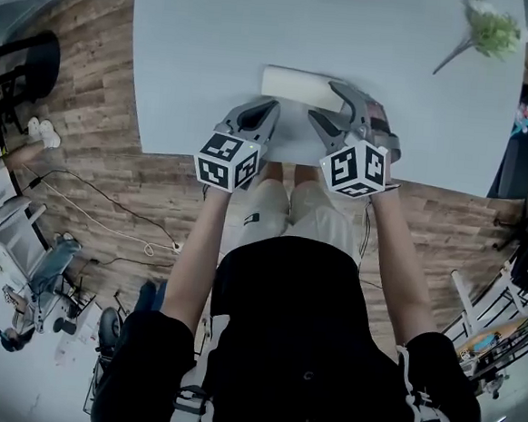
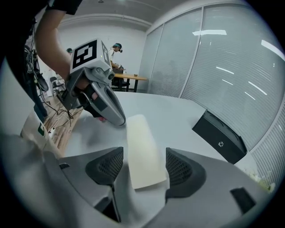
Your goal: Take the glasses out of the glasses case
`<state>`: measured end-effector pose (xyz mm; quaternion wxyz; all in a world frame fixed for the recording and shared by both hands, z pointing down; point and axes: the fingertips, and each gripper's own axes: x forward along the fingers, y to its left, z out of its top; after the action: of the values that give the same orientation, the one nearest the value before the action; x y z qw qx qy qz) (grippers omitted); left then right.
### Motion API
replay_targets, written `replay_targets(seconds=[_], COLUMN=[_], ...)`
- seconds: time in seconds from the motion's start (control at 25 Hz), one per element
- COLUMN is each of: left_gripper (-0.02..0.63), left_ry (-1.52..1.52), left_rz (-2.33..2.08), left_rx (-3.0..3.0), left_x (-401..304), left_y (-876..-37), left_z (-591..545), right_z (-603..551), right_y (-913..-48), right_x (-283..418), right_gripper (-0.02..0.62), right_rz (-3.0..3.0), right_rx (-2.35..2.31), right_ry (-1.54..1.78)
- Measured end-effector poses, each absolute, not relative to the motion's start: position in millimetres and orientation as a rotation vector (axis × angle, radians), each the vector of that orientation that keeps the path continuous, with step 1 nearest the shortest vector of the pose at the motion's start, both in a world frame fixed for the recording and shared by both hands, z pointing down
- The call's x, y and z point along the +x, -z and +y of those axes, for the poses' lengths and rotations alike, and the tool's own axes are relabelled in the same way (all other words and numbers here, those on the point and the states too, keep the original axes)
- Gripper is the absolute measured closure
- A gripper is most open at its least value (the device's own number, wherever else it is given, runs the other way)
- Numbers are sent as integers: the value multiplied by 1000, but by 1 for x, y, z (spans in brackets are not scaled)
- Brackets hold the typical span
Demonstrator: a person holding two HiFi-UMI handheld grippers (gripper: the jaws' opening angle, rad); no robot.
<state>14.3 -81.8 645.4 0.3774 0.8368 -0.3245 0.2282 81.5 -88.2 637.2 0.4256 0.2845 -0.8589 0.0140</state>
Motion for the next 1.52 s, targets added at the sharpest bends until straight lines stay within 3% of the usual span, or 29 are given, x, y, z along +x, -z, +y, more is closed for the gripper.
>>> replay_targets(seconds=[1.52], left_gripper=[584], left_ry=[-672], left_rz=[-800], left_rx=[2044], left_x=[11], left_y=[-661], left_z=[-90], right_z=[-98], right_y=[-640], right_x=[85], right_gripper=[308], right_rz=[-2134], right_rx=[690], right_ry=[-150])
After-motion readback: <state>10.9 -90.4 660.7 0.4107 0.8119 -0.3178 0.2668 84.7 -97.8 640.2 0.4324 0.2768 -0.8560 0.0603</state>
